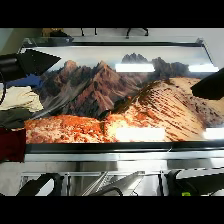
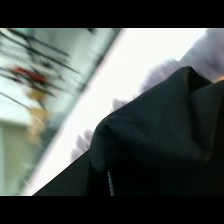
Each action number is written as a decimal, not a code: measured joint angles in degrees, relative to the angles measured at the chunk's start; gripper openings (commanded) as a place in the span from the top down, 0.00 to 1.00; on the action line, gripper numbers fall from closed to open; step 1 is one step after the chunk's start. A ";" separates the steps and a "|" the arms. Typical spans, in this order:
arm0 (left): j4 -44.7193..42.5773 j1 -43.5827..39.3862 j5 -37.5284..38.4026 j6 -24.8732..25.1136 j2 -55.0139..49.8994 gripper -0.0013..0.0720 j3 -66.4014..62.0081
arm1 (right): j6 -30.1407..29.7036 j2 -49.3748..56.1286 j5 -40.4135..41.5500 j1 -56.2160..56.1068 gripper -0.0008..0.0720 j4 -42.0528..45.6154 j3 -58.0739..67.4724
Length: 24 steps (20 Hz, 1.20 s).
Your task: Fold the shirts.
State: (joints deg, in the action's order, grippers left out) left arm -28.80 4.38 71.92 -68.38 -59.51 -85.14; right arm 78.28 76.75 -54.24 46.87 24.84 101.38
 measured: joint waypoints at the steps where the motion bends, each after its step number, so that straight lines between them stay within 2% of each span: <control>1: -0.02 0.00 -0.26 0.00 -0.02 0.96 0.00 | -2.01 0.74 2.71 -0.68 0.95 -3.34 0.07; 4: -0.07 0.00 -0.85 0.00 -0.02 0.97 0.00 | -7.93 2.40 8.98 -1.68 0.95 -13.42 0.72; 6: -0.07 0.00 -1.11 0.00 -0.02 0.97 0.00 | -9.97 2.89 9.60 -1.25 0.95 -16.98 1.07; 9: -0.07 0.00 -1.20 0.00 -0.46 0.97 0.00 | -7.80 3.15 5.95 0.98 0.95 -19.54 0.20; 12: -0.04 -0.13 0.61 -0.02 -2.16 0.97 0.00 | -1.99 1.60 0.35 3.80 0.95 -18.36 -7.43; 15: -0.04 -1.49 2.95 -0.04 -4.50 0.96 0.00 | 0.31 -4.87 -0.13 7.48 0.95 -17.49 -23.71; 19: -0.02 -4.52 4.28 -0.02 -7.08 0.97 0.00 | -3.08 -14.47 1.60 16.74 0.95 -14.80 -42.23; 24: 0.02 -7.72 4.92 -0.02 -9.38 0.97 0.00 | -4.81 -19.26 0.07 23.26 0.95 -2.84 -48.70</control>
State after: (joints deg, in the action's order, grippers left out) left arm -28.77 -3.33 76.84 -68.40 -68.88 -85.14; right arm 73.47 57.49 -54.17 70.13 22.00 52.69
